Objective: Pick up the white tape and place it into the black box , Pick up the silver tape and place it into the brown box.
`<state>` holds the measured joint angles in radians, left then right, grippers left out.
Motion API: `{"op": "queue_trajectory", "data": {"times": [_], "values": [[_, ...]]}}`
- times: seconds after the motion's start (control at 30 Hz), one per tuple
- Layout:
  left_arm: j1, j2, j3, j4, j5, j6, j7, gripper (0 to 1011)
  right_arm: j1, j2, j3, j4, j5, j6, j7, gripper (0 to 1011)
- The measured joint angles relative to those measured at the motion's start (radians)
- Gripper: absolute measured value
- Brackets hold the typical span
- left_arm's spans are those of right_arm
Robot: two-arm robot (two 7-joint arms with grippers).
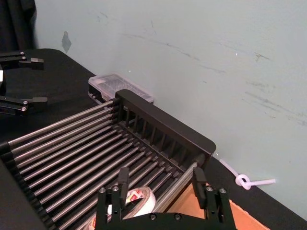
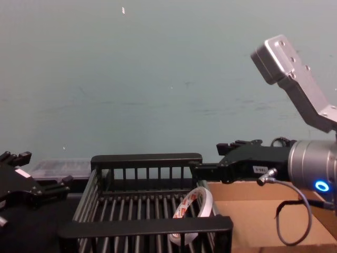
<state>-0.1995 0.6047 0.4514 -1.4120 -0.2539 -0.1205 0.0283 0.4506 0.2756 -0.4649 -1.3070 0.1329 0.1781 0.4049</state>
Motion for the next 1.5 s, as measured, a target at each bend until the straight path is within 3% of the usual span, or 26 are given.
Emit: {"op": "queue_trajectory", "data": {"times": [0.27,0.7,0.93,1.13,1.2,1.5], "values": [[0.0,0.0,0.0,0.0,0.0,0.0,0.0,1001,0.0,0.0,0.0,0.0,0.0,0.0,0.0,1000],[0.0,0.0,0.0,0.0,0.0,0.0,0.0,1001,-0.022,0.018,0.019,-0.043,-0.001,0.01,-0.002,1002],[0.0,0.0,0.0,0.0,0.0,0.0,0.0,1001,-0.077,0.078,0.049,-0.144,0.021,0.04,0.015,1002],[0.0,0.0,0.0,0.0,0.0,0.0,0.0,1001,-0.144,0.156,0.085,-0.25,0.045,0.065,0.031,1002],[0.0,0.0,0.0,0.0,0.0,0.0,0.0,1001,-0.182,0.201,0.098,-0.3,0.054,0.073,0.044,1002],[0.0,0.0,0.0,0.0,0.0,0.0,0.0,1001,-0.285,0.296,0.115,-0.4,0.076,0.08,0.07,1002]]}}
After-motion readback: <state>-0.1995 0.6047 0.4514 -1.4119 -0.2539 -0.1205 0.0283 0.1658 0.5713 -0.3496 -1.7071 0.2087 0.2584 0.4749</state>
